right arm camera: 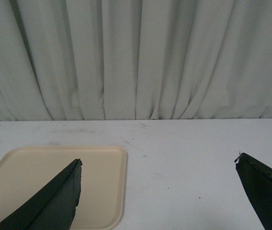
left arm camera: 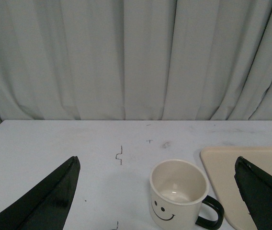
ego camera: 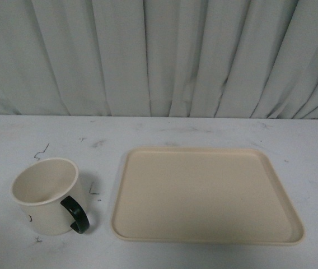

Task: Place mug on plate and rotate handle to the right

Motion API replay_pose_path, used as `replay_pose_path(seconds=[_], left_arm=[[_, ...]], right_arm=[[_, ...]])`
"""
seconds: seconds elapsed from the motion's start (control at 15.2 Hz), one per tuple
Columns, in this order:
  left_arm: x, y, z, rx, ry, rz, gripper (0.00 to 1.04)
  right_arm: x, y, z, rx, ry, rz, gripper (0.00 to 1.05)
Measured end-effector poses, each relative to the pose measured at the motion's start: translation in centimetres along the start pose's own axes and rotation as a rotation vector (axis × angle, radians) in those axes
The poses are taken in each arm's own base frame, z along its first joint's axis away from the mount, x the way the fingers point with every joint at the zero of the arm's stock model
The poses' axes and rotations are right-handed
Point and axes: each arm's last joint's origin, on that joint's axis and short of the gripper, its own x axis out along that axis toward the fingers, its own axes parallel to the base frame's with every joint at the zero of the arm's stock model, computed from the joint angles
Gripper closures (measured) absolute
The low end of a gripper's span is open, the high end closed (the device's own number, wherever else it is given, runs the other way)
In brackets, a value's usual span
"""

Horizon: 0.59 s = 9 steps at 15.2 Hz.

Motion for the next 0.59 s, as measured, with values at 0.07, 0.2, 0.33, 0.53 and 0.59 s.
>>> replay_pose_path(seconds=[0.07, 0.2, 0.33, 0.53, 0.59], left_arm=[[0.0, 0.0, 0.0, 0.000, 0.000, 0.000, 0.07], [1.4, -1.3, 2.3, 0.004, -0.033, -0.052, 0.07], [3.5, -3.4, 4.2, 0.015, 0.036, -0.170, 0.07], [6.9, -5.2, 3.9, 0.041, 0.238, -0.269, 0.07], [8.3, -5.7, 3.4, 0.063, 0.336, -0.292, 0.07]], right_arm=[[0.0, 0.0, 0.0, 0.000, 0.000, 0.000, 0.06], [0.0, 0.0, 0.0, 0.000, 0.000, 0.000, 0.06], [0.0, 0.0, 0.0, 0.000, 0.000, -0.001, 0.06], [0.0, 0.0, 0.0, 0.000, -0.001, -0.001, 0.06], [0.0, 0.0, 0.0, 0.000, -0.001, -0.001, 0.06]])
